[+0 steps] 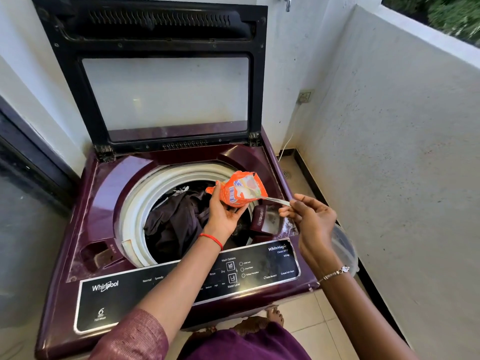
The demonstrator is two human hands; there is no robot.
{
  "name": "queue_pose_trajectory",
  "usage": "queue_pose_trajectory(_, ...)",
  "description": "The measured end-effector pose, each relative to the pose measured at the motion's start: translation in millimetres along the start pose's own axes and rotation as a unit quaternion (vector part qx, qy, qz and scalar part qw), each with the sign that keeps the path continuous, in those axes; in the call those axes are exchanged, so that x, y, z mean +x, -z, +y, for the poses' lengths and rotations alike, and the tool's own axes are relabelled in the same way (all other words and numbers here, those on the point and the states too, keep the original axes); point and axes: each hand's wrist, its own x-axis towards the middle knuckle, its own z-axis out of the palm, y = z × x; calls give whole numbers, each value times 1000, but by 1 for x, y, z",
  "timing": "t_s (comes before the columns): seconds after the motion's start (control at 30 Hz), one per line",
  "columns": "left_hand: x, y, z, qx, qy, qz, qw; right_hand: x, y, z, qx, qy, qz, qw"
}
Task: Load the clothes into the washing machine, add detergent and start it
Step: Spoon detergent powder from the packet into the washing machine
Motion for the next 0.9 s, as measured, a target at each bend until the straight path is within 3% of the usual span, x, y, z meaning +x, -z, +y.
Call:
queue_pose_trajectory(0.63,6,4,4,43,12,34,998,-15,42,-23,31,65,44,996)
queue_pose_trajectory(0.9,11,10,9,49,3,45,998,-7,58,5,-119,164,91,975)
